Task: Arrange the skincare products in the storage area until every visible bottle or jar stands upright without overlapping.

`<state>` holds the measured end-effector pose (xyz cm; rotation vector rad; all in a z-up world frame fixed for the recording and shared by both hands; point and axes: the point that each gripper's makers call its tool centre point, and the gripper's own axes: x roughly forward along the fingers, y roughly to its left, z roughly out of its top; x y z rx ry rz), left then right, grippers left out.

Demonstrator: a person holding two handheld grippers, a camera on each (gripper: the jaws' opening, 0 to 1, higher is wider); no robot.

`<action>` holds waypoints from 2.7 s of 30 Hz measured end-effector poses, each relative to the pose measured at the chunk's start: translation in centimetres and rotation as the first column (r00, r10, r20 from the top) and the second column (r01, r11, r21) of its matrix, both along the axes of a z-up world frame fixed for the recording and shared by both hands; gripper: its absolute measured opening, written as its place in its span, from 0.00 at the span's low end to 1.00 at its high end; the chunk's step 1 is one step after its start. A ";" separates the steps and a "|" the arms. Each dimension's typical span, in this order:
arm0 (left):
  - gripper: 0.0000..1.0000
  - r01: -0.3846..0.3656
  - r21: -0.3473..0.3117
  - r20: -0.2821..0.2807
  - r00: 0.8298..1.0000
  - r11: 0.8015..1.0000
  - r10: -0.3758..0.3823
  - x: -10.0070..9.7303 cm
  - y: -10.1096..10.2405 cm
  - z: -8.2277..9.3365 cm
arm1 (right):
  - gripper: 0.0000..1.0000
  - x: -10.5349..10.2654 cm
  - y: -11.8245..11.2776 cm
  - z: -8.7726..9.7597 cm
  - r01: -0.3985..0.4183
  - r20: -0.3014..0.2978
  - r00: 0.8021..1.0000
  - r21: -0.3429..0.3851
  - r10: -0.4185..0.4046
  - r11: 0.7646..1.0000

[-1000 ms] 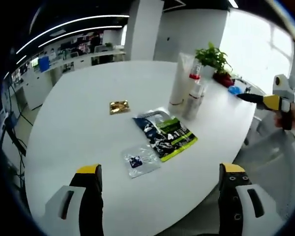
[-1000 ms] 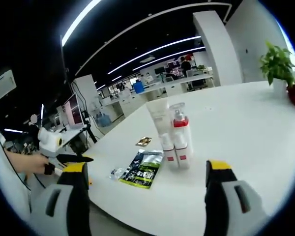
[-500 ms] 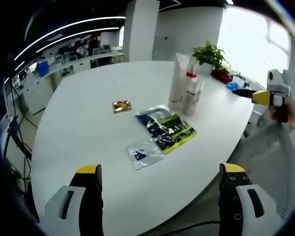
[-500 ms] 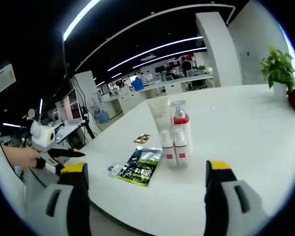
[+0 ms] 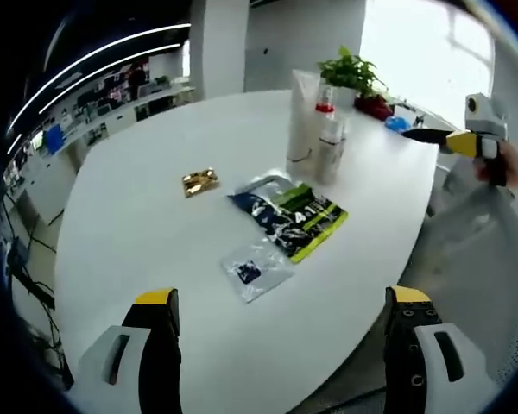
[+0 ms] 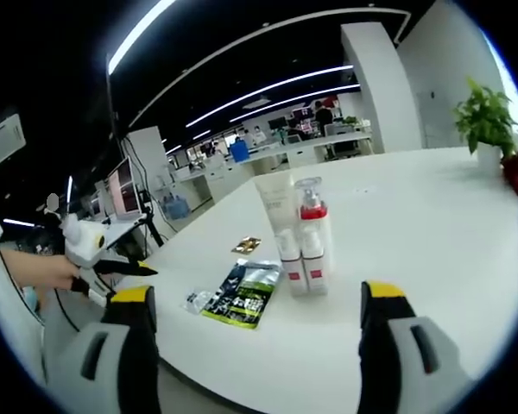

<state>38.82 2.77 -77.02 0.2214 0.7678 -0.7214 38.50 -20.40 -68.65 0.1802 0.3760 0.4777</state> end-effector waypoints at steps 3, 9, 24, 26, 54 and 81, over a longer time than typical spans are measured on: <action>0.97 0.067 0.039 -0.006 0.998 0.997 -0.067 0.3 0.0 -0.5 | 0.99 0.1 -0.1 -0.1 0.003 -0.001 1.000 0.003 -0.003 1.000; 0.96 0.168 0.096 -0.014 0.986 0.981 -0.167 1.4 -0.3 -1.4 | 0.98 0.1 0.0 -0.2 -0.001 -0.006 1.000 -0.002 0.001 1.000; 0.86 0.374 0.172 -0.102 0.927 0.911 -0.362 2.6 -0.9 -3.9 | 0.97 0.1 0.0 -0.5 0.006 -0.021 1.000 -0.009 -0.006 1.000; 0.83 0.388 0.170 -0.107 0.921 0.906 -0.374 2.9 -1.1 -4.0 | 0.97 0.2 -0.1 -0.5 0.008 -0.024 1.000 -0.008 -0.008 1.000; 0.51 0.630 0.274 -0.209 0.777 0.727 -0.595 4.9 -3.1 -5.6 | 0.96 0.4 -0.4 -0.9 0.030 -0.040 0.999 -0.008 -0.030 1.000; 0.37 0.638 0.283 -0.212 0.770 0.716 -0.602 5.4 -3.0 -5.1 | 0.96 0.6 -1.1 -0.7 0.070 -0.048 0.997 0.041 -0.068 0.997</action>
